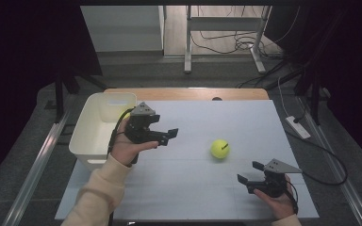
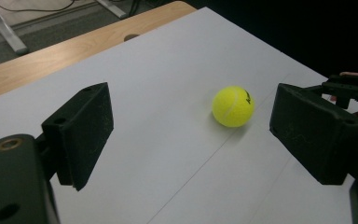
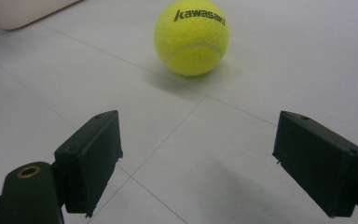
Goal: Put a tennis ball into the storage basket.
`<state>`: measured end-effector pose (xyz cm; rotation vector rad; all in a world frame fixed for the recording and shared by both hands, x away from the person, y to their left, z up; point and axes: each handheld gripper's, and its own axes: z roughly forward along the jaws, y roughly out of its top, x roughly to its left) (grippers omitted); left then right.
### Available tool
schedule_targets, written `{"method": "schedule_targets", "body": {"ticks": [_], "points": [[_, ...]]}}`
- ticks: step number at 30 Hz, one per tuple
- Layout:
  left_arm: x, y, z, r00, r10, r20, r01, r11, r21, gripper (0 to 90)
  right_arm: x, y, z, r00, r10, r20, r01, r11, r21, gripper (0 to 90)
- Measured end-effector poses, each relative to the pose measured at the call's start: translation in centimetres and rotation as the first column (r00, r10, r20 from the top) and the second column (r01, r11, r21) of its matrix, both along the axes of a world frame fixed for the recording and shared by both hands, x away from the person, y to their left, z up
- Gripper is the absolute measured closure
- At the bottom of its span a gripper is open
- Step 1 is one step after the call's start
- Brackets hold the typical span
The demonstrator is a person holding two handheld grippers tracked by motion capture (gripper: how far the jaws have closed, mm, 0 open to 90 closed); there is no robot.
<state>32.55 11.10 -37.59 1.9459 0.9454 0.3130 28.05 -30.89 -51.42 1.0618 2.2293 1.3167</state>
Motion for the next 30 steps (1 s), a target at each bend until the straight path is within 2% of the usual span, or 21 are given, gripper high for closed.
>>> {"method": "schedule_targets", "body": {"ticks": [2, 5, 15, 20, 25, 30], "points": [[0.2, -0.3, -0.2, 1.0000, -0.005, -0.006, 0.005, 1.0000, -0.001, 14.5, 0.0, 0.0, 0.0, 1.0000, 0.000, 0.000, 0.000, 1.0000, 0.000, 14.9], [0.3, -0.8, -0.5, 1.0000, -0.007, -0.007, 0.007, 0.9996, 0.026, 14.4, 0.0, 0.0, 0.0, 1.0000, 0.000, 0.000, 0.000, 1.0000, 0.000, 14.9], [1.1, -2.3, -1.4, 0.9985, -0.043, -0.034, 0.044, 0.9986, 0.029, 14.2, 0.0, -0.1, 0.0, 1.0000, -0.003, -0.001, 0.003, 1.0000, 0.000, 14.9], [1.4, -2.9, -1.7, 0.9977, -0.055, -0.039, 0.056, 0.9983, 0.019, 14.2, -0.1, -0.2, 0.0, 1.0000, -0.005, -0.001, 0.005, 1.0000, 0.001, 14.9], [1.7, -3.7, -2.2, 0.9969, -0.068, -0.040, 0.069, 0.9971, 0.032, 14.1, -0.1, -0.3, 0.0, 1.0000, -0.007, -0.002, 0.007, 1.0000, 0.002, 14.9], [2.0, -4.1, -2.5, 0.9961, -0.076, -0.045, 0.077, 0.9967, 0.027, 14.0, 0.0, -0.2, -0.1, 1.0000, -0.005, -0.003, 0.005, 1.0000, 0.000, 14.9]]}}
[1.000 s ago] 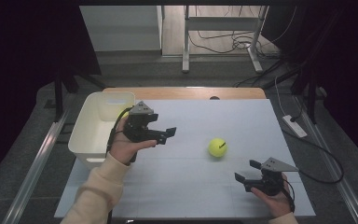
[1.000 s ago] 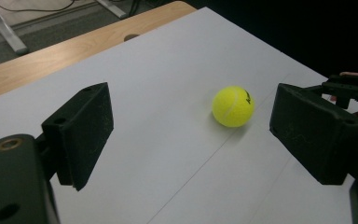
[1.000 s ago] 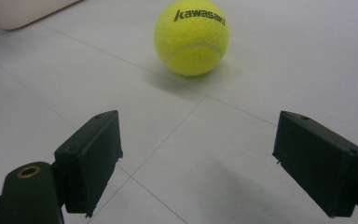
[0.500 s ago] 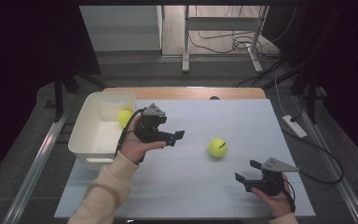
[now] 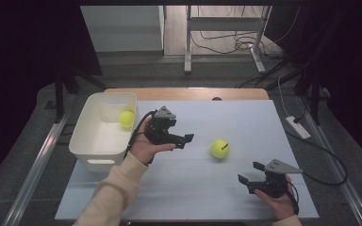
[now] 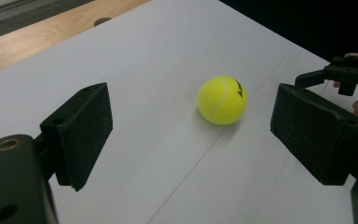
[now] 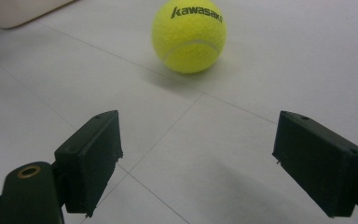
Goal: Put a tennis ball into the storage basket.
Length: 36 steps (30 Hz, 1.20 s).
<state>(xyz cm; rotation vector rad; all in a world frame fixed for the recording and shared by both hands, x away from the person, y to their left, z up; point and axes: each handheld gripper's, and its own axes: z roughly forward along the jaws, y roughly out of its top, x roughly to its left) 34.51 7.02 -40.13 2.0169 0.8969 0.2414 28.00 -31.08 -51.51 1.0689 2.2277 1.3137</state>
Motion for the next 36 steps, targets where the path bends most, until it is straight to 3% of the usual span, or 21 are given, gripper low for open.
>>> {"method": "schedule_targets", "body": {"ticks": [14, 36], "points": [[0.8, -1.3, -1.4, 0.9995, -0.030, -0.007, 0.030, 0.9995, 0.002, 13.6, -0.1, -0.2, 0.0, 1.0000, -0.009, -0.001, 0.009, 1.0000, 0.000, 14.9], [1.9, -3.5, -2.9, 0.9994, -0.028, -0.020, 0.028, 0.9996, 0.000, 13.8, 0.0, -0.3, -0.1, 1.0000, -0.005, -0.003, 0.005, 1.0000, -0.001, 14.9]]}}
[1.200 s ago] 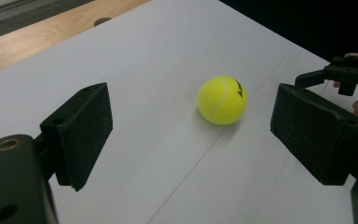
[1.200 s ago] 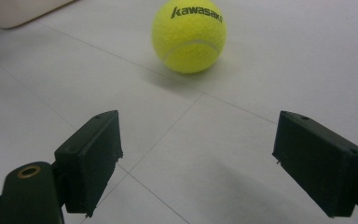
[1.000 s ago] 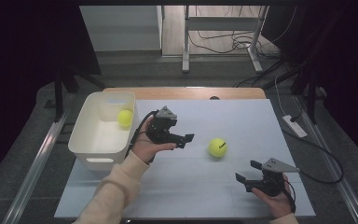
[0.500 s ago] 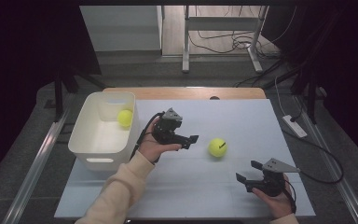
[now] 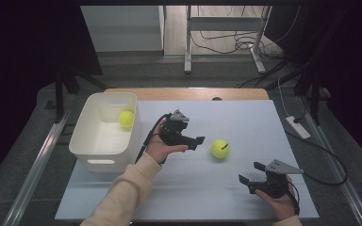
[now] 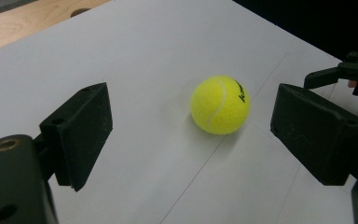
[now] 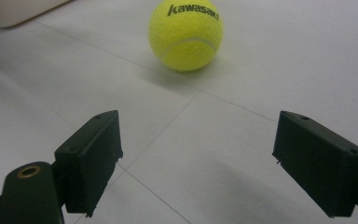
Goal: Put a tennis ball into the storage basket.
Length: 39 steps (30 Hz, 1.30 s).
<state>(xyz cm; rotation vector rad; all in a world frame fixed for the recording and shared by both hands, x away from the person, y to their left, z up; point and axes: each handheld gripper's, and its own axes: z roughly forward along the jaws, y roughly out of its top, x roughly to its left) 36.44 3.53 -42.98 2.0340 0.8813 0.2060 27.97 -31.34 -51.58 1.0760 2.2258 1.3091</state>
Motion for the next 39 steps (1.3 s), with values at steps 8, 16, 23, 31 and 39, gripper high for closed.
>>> {"method": "schedule_targets", "body": {"ticks": [8, 16, 23, 31, 39], "points": [[0.4, -0.8, -0.8, 0.9998, -0.015, -0.014, 0.015, 0.9999, -0.003, 13.7, 0.0, -0.1, 0.0, 1.0000, -0.002, 0.001, 0.002, 1.0000, 0.000, 14.9], [0.7, -1.8, -1.5, 0.9992, -0.037, -0.012, 0.037, 0.9992, 0.013, 13.6, -0.1, -0.1, 0.0, 1.0000, -0.004, 0.002, 0.004, 1.0000, -0.002, 14.9], [1.1, -2.3, -2.0, 0.9990, -0.039, -0.020, 0.039, 0.9992, 0.004, 13.5, -0.1, -0.2, 0.0, 1.0000, -0.007, 0.001, 0.007, 1.0000, -0.001, 14.9], [1.5, -3.0, -2.7, 0.9980, -0.052, -0.035, 0.052, 0.9986, 0.011, 13.5, -0.2, -0.3, 0.0, 1.0000, -0.009, 0.003, 0.009, 1.0000, 0.002, 14.9], [1.9, -3.5, -3.4, 0.9970, -0.054, -0.055, 0.056, 0.9982, 0.023, 13.1, -0.3, -0.4, 0.1, 0.9999, -0.012, 0.002, 0.012, 0.9999, 0.002, 14.9]]}}
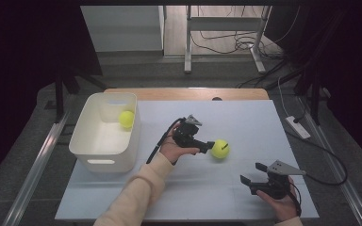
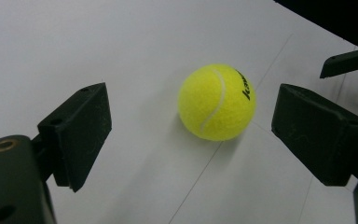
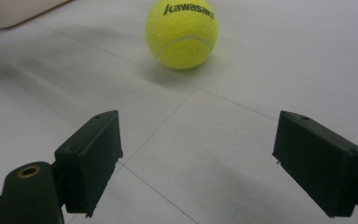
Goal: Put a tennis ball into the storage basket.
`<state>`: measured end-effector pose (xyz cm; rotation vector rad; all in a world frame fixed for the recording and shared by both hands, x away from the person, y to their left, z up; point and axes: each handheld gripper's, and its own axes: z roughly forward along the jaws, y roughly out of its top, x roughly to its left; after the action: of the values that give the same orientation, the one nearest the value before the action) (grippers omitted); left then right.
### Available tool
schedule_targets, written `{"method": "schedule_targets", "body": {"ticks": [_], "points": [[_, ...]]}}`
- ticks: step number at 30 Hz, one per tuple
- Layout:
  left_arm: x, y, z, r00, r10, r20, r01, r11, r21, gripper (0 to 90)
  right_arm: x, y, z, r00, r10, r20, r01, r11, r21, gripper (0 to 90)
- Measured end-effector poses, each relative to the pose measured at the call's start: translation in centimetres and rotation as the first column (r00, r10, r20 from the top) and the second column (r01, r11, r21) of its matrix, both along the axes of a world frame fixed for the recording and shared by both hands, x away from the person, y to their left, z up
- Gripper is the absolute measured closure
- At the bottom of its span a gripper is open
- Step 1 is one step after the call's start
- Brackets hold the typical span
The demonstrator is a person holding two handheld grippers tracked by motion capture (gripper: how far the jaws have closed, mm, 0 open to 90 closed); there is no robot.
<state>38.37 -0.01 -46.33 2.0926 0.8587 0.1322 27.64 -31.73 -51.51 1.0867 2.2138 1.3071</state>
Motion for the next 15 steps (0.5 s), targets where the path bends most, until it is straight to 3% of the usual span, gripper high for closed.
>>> {"method": "schedule_targets", "body": {"ticks": [15], "points": [[0.6, -1.2, -1.2, 0.9994, -0.025, -0.023, 0.025, 0.9994, 0.023, 12.6, 0.0, -0.1, 0.0, 1.0000, -0.003, -0.001, 0.003, 1.0000, 0.001, 14.9]]}}
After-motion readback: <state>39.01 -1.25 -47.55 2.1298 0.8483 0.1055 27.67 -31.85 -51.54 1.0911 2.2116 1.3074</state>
